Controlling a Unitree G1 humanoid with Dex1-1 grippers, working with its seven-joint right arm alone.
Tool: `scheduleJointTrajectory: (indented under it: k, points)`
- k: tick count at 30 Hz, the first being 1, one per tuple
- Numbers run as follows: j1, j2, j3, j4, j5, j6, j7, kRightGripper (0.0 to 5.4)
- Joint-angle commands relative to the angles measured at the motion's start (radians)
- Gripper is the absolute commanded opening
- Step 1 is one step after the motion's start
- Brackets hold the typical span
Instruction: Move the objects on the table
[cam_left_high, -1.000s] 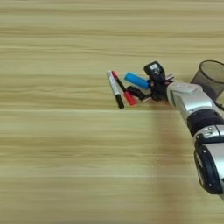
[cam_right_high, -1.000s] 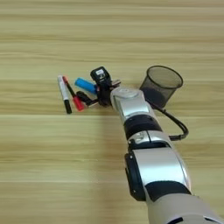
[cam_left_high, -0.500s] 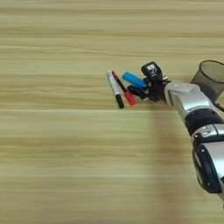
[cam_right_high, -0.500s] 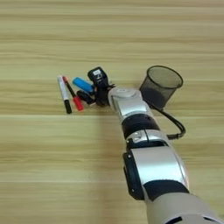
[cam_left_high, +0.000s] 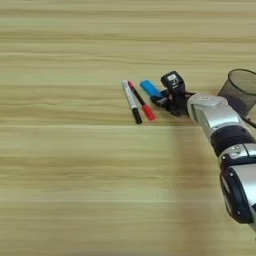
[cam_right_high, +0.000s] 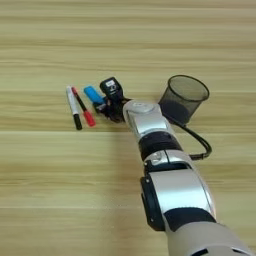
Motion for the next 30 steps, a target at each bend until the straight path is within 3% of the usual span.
scheduleJointTrajectory:
  k: [1,12,22,30]
  points:
    - [0.008,-0.035,0.0,-0.117,-0.009,0.043,-0.021,1.43]
    - [0.163,-0.076,-0.016,-0.394,-0.004,0.165,-0.027,1.43]
    - [0.392,-0.121,-0.055,-0.707,0.014,0.293,-0.024,1.42]
    - [0.474,-0.133,-0.058,-0.808,0.027,0.34,-0.018,1.42]
